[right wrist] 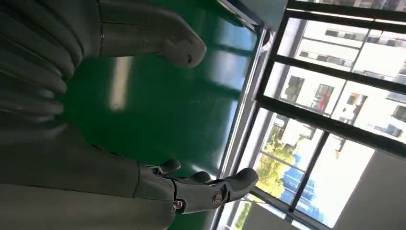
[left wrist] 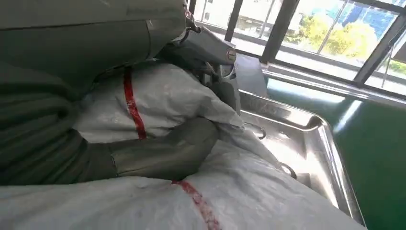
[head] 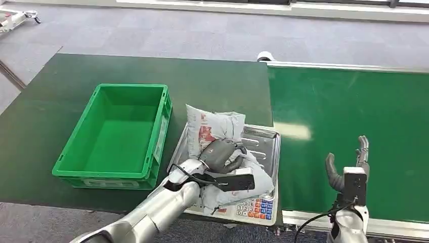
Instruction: Moved the parcel from conveyor to table for the left to box.
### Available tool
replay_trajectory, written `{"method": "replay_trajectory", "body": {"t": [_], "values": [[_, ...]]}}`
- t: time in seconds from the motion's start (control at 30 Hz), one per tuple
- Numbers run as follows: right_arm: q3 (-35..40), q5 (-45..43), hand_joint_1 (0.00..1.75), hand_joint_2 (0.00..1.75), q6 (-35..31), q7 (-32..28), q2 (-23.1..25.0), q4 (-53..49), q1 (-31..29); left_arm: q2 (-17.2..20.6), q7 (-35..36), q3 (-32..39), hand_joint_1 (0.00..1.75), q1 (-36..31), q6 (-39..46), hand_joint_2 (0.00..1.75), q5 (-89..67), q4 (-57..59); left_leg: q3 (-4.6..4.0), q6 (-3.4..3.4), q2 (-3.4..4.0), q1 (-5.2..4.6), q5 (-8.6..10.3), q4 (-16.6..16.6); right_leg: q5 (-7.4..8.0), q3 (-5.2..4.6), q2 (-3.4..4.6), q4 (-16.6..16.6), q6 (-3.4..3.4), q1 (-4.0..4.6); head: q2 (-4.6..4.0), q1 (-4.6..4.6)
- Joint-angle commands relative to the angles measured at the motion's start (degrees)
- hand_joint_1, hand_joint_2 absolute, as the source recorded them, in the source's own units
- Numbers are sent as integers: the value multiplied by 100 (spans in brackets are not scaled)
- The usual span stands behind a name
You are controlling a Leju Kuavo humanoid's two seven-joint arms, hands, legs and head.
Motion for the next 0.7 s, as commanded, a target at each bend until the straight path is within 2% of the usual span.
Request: {"method": "replay_trajectory", "body": {"t": [0.03,0.1,0.27,0.3,0.33,0.4,0.47,0.57,0.63,0.7], "values": [[-185,42,0,175,54,15,2,205,-46,128,80,3,175,174,-111,175,-206,313,26,-8,29,9,8,-39,17,22,16,-45,-16,12,0,0],[-160,69,0,175,75,15,3,207,-58,160,-236,170,175,248,144,175,-184,66,18,-5,21,7,1,-19,9,15,13,-24,-10,9,0,0],[-39,44,0,175,22,15,41,208,-118,104,-1673,1315,175,658,2247,175,454,-1303,6,-4,26,6,-3,-8,6,1,20,-12,-9,7,0,-2],[-34,38,0,175,4,15,50,215,-125,73,-1810,1448,175,696,2419,175,606,-1453,7,-6,30,5,-2,-13,7,-1,23,-15,-11,7,0,2],[3,14,0,175,-32,15,59,227,-127,14,-2347,1723,175,815,3071,175,936,-1903,-4,-4,21,5,-4,-1,2,-10,16,-4,-8,6,0,-2],[42,-12,0,175,-88,15,62,209,-106,13,-2413,1773,175,854,3467,175,1097,-2212,-10,-7,30,10,-6,-1,3,-18,21,-8,-12,12,0,0],[61,-62,0,175,-155,15,66,168,-45,-171,-2413,2456,175,1236,3534,175,754,-3544,-16,-8,26,8,-4,-3,3,-23,20,-9,-11,10,0,0],[62,-94,0,175,-257,15,67,98,53,-456,-2413,3113,175,1528,3534,175,542,-4797,-20,-8,28,13,-11,3,-2,-25,21,-7,-12,15,0,-2],[58,-100,0,175,-286,15,66,103,55,-464,-2413,3147,175,1533,3534,175,565,-4862,-40,-5,18,9,-7,8,-5,-44,16,1,-7,10,0,-2],[69,-146,0,175,-373,15,51,89,86,-659,-2413,3732,175,1515,3534,175,254,-5402,-26,-7,33,12,-14,3,-7,-32,28,-6,-11,14,0,0]]}}
